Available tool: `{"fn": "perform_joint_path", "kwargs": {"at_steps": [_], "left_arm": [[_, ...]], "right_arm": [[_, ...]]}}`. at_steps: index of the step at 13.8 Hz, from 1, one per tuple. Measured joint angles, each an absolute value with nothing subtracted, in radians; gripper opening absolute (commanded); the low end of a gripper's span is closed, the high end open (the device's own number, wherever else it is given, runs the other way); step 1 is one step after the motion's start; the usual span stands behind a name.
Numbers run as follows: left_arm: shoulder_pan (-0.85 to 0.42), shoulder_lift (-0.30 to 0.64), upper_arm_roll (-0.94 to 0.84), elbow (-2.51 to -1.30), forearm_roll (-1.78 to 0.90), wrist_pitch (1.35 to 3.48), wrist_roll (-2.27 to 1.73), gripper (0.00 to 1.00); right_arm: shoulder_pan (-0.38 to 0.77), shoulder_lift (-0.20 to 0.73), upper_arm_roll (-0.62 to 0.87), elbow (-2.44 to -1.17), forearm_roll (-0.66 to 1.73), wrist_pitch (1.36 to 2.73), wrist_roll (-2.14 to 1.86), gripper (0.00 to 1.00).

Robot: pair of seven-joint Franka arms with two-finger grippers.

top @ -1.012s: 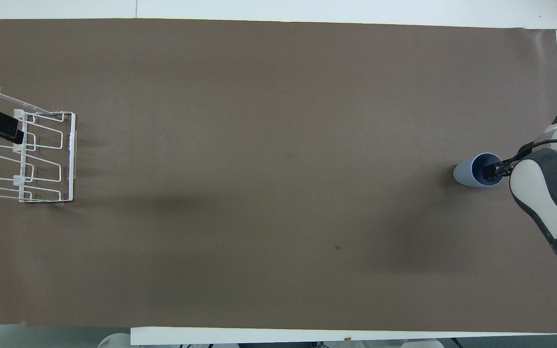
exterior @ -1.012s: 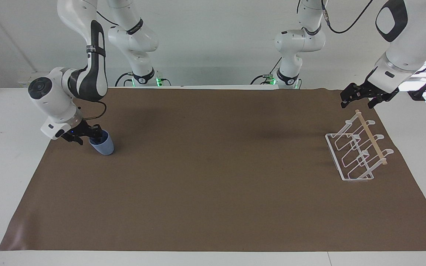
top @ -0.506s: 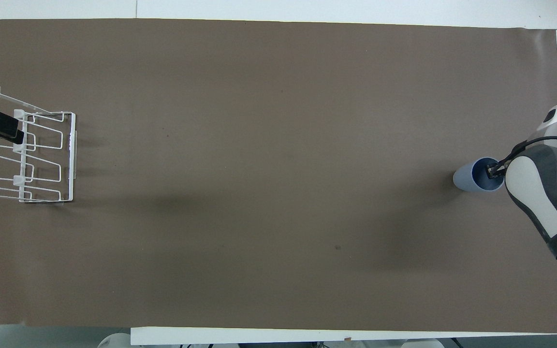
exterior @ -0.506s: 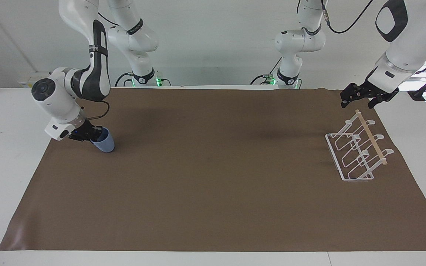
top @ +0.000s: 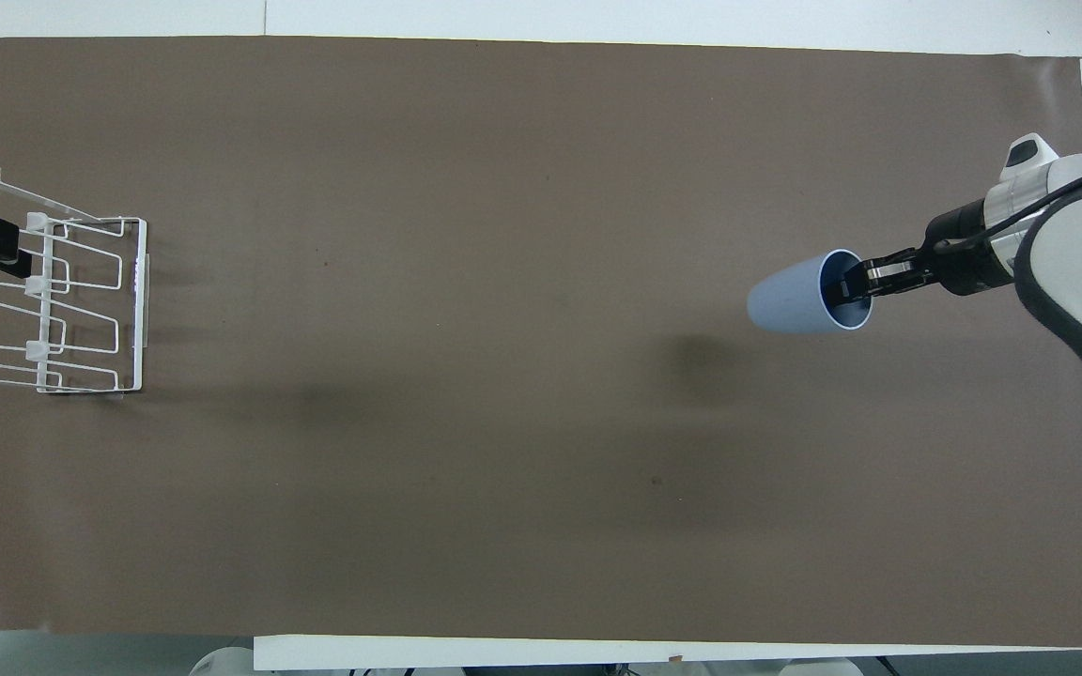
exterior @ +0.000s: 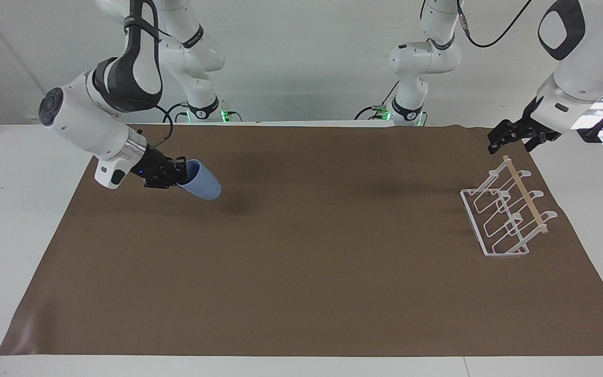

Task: Hang cup on cup holder
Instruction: 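Lift the blue cup with the right gripper while the left gripper approaches, then grasp the cup's base with the left gripper from the right gripper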

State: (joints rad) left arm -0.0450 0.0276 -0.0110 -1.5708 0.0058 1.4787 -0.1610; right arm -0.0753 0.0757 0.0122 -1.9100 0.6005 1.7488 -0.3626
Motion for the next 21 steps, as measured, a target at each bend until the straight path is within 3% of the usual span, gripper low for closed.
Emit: {"fn": "perform_joint_path", "kwargs": {"at_steps": [3, 6, 13, 17, 21], "left_arm": [[-0.110, 0.019, -0.024, -1.616, -0.014, 1.555, -0.481, 1.00], [-0.192, 0.004, -0.028, -1.651, -0.065, 1.634, -0.771, 1.00], [-0.342, 0.001, -0.032, -1.619, -0.353, 1.752, -1.607, 1.00], [-0.398, 0.001, -0.033, -1.633, -0.442, 1.748, -1.741, 1.00], [-0.421, 0.000, -0.033, -1.672, -0.443, 1.750, -1.733, 1.00]], "right_arm": [[-0.028, 0.071, 0.017, -1.959, 0.882, 1.753, -0.252, 0.00], [0.099, 0.054, 0.019, -2.022, 1.086, 1.854, -0.163, 0.00], [0.484, 0.046, 0.023, -2.051, 1.363, 2.313, -0.024, 0.00], [0.609, 0.049, 0.023, -2.056, 1.465, 2.460, -0.023, 0.00], [0.629, 0.050, 0.022, -2.056, 1.469, 2.474, -0.010, 0.01]]}}
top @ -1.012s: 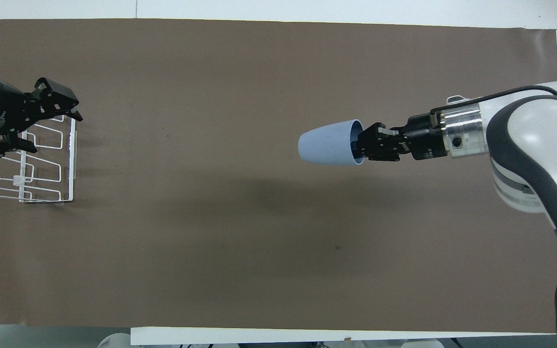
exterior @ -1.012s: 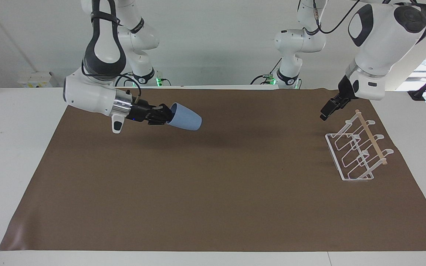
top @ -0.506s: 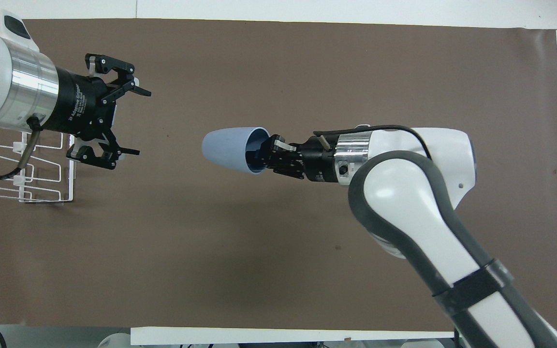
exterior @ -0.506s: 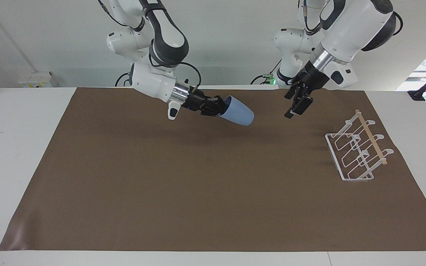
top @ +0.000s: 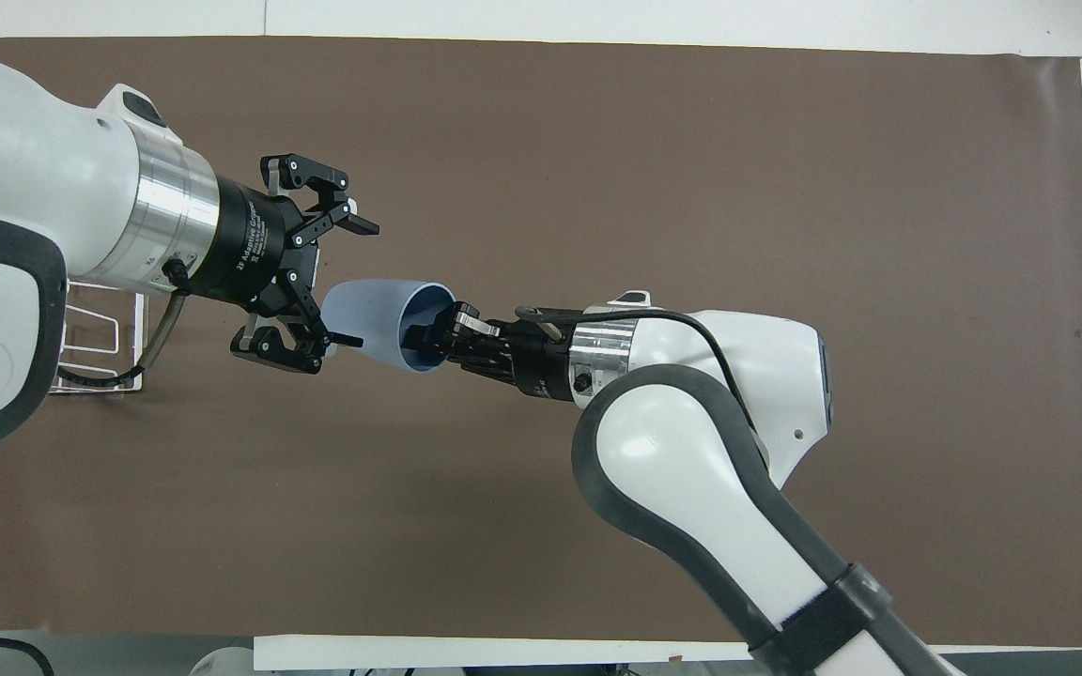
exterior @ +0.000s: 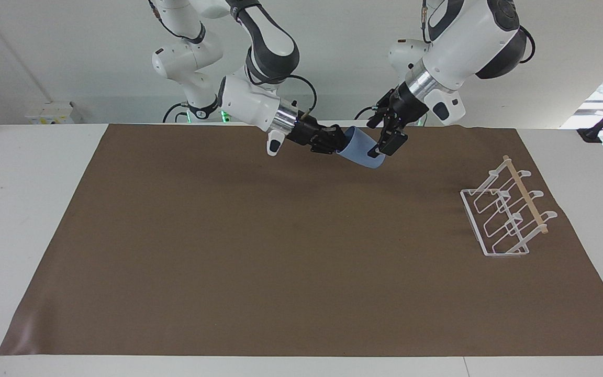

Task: Hang cup on cup holder
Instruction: 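Grasp the cup's base with the left gripper from the right gripper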

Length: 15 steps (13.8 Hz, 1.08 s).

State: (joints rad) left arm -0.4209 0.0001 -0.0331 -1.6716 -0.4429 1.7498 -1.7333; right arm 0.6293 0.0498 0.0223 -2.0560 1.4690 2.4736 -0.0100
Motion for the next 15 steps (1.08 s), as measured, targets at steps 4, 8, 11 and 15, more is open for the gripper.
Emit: {"fn": "perform_joint_path", "kwargs": {"at_steps": [4, 8, 11, 15], "left_arm": [[-0.437, -0.010, -0.033, -1.752, -0.443, 1.771, -1.667, 1.00], [-0.476, -0.026, -0.035, -1.816, -0.443, 1.817, -1.619, 0.00], [-0.490, -0.030, -0.033, -1.821, -0.443, 1.842, -1.537, 0.00], [-0.490, -0.030, -0.033, -1.821, -0.443, 1.845, -1.519, 0.00]], "right_arm": [[0.637, 0.050, 0.022, -2.054, 1.469, 2.474, -0.009, 0.02], [0.638, 0.050, 0.023, -2.054, 1.469, 2.473, -0.009, 0.02], [0.643, 0.049, 0.022, -2.055, 1.472, 2.481, -0.008, 0.02], [0.644, 0.048, 0.022, -2.055, 1.472, 2.485, -0.008, 0.23]]}}
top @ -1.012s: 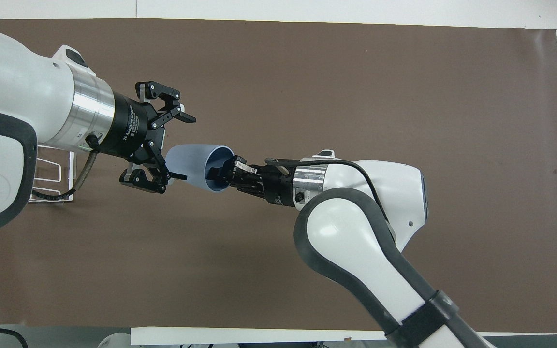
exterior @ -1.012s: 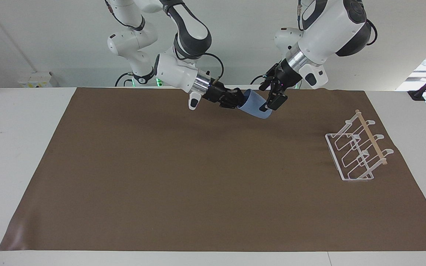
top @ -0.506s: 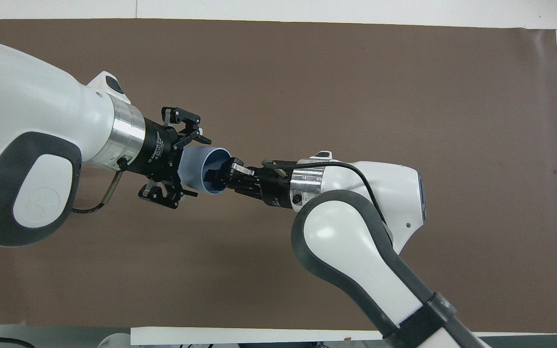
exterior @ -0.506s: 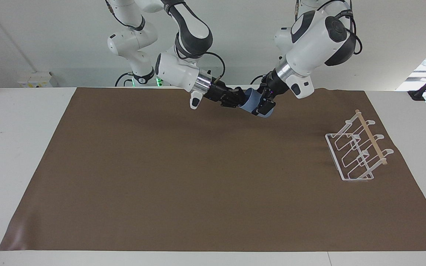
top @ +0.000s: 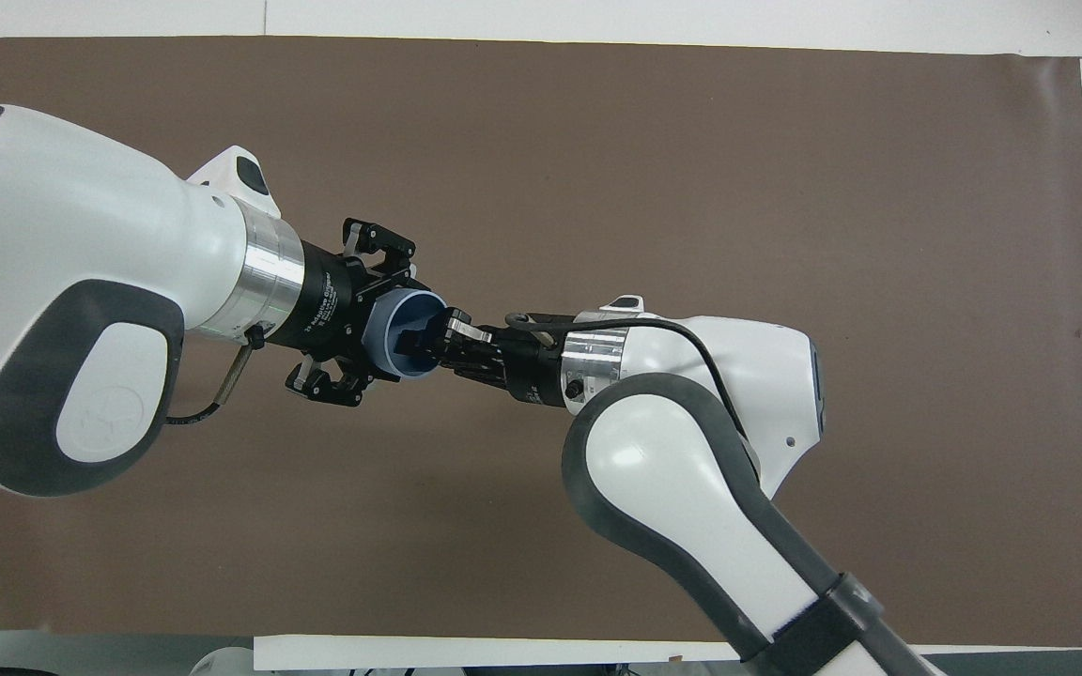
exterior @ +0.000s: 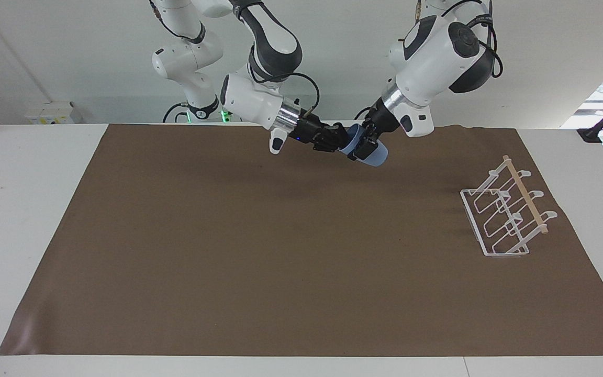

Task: Hang cup on cup holder
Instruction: 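Grasp the cup's base with the left gripper from the right gripper, then release the cup with the right gripper and withdraw it toward rest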

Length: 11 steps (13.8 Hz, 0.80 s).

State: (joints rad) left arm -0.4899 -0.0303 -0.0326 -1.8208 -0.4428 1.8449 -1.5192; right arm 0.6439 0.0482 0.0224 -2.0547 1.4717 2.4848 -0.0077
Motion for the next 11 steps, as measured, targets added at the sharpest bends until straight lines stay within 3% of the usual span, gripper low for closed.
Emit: {"fn": "perform_joint_path", "kwargs": {"at_steps": [1, 2, 7, 9, 11], "left_arm": [[-0.490, -0.031, -0.033, -1.822, -0.443, 1.843, -1.504, 0.00], [-0.489, -0.033, -0.031, -1.824, -0.443, 1.843, -1.500, 0.00], [-0.398, -0.035, -0.015, -1.829, -0.338, 1.819, -1.481, 0.00], [-0.344, -0.035, -0.012, -1.829, -0.209, 1.818, -1.452, 0.00], [-0.315, -0.032, -0.009, -1.831, -0.012, 1.818, -1.404, 0.00]], "right_arm": [[0.644, 0.048, 0.021, -2.054, 1.472, 2.485, -0.008, 0.79], [0.644, 0.048, 0.020, -2.053, 1.472, 2.485, -0.007, 0.99], [0.617, 0.048, 0.010, -2.011, 1.462, 2.485, -0.007, 0.99], [0.541, 0.031, 0.005, -1.996, 1.388, 2.469, -0.008, 0.99], [0.418, 0.006, 0.001, -1.989, 1.231, 2.353, -0.008, 0.99]]}}
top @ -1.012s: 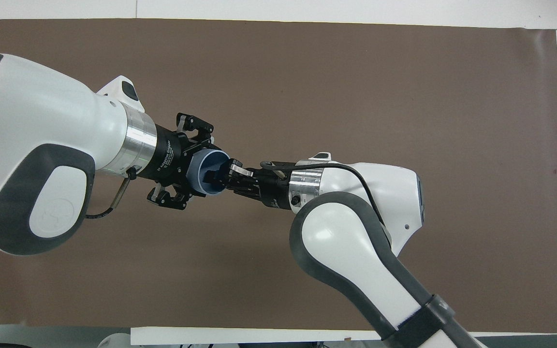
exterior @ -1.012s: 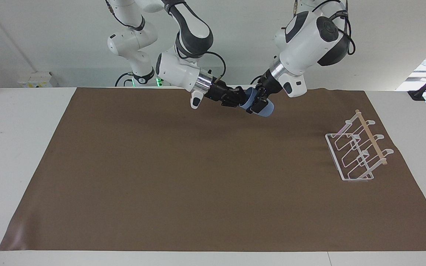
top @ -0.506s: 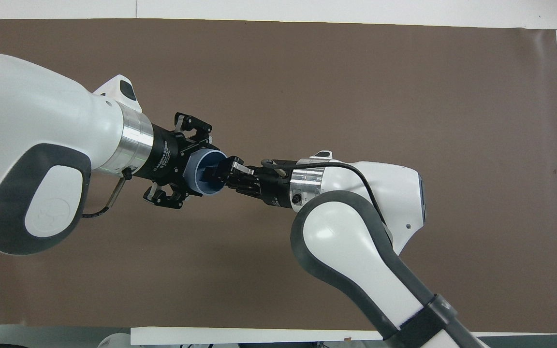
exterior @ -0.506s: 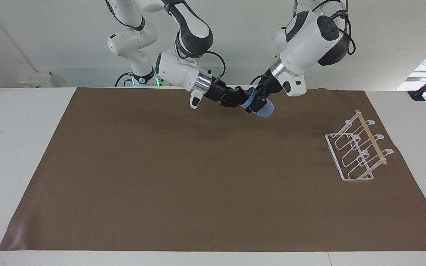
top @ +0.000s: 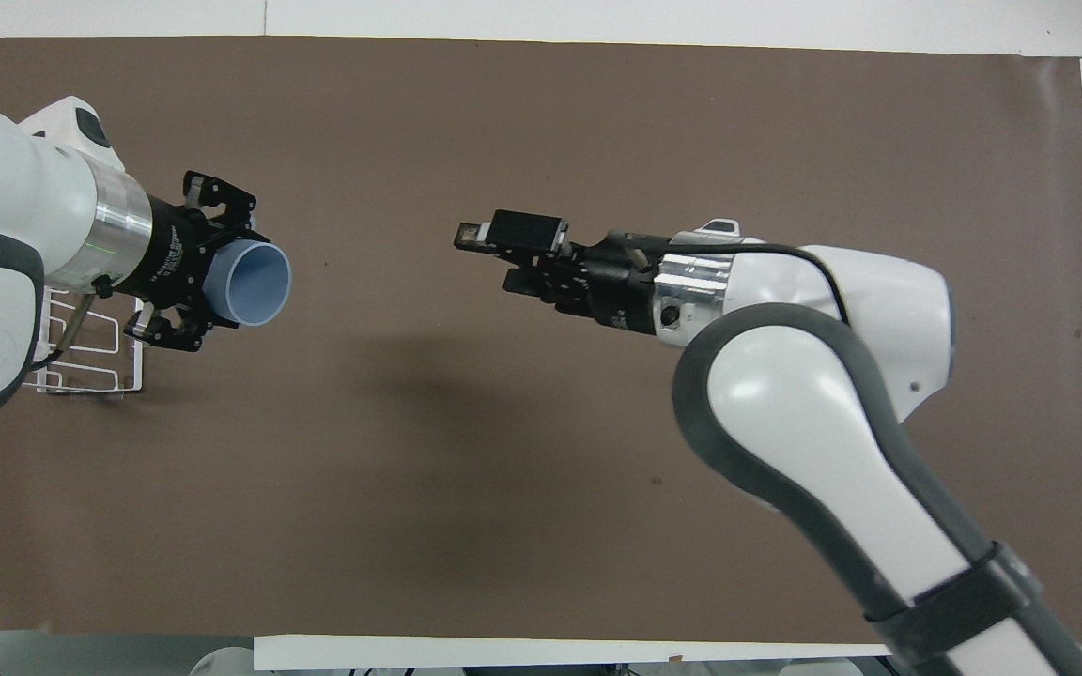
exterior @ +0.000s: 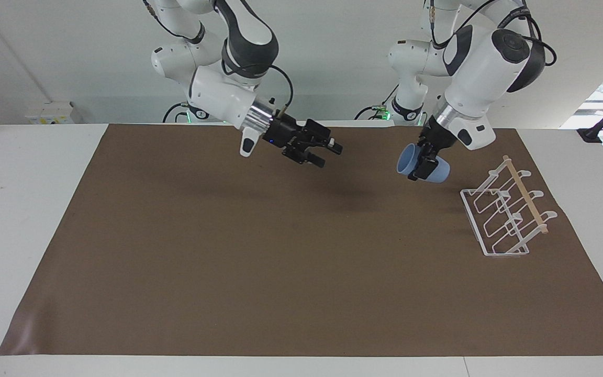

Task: Hang cup on cup holder
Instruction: 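Release the cup with the right gripper and withdraw it toward rest, then move the cup with the left gripper onto the wire rack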

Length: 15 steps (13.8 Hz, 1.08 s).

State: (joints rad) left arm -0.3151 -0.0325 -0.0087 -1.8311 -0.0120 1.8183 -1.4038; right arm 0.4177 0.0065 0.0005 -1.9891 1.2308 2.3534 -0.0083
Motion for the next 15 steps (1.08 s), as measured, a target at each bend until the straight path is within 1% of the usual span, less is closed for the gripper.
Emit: {"fn": "perform_joint_path", "kwargs": {"at_steps": [3, 5, 7, 9, 10, 12, 15], "left_arm": [[-0.313, 0.014, -0.012, -1.832, 0.352, 1.815, -1.393, 0.00], [-0.314, 0.083, -0.013, -1.832, 0.617, 1.789, -1.393, 0.00], [-0.314, 0.151, -0.014, -1.832, 0.855, 1.740, -1.408, 0.00], [-0.314, 0.207, -0.014, -1.832, 1.049, 1.693, -1.451, 0.00], [-0.314, 0.234, -0.014, -1.832, 1.127, 1.671, -1.483, 0.00], [-0.314, 0.293, -0.015, -1.831, 1.241, 1.632, -1.558, 0.00], [-0.321, 0.349, -0.017, -1.830, 1.298, 1.583, -1.648, 0.00]], "right_arm": [[0.210, -0.005, -0.006, -1.945, 0.902, 2.118, -0.021, 0.99], [0.125, -0.006, -0.008, -1.928, 0.718, 2.054, -0.067, 0.99], [0.067, -0.006, -0.008, -1.926, 0.532, 2.038, -0.104, 0.99], [0.028, -0.013, -0.009, -1.915, 0.347, 2.012, -0.131, 0.99], [0.020, -0.026, -0.008, -1.902, 0.254, 1.977, -0.133, 0.99], [0.019, -0.061, -0.008, -1.848, 0.076, 1.851, -0.133, 0.99], [0.005, -0.088, -0.013, -1.700, -0.047, 1.633, -0.132, 0.99]]}}
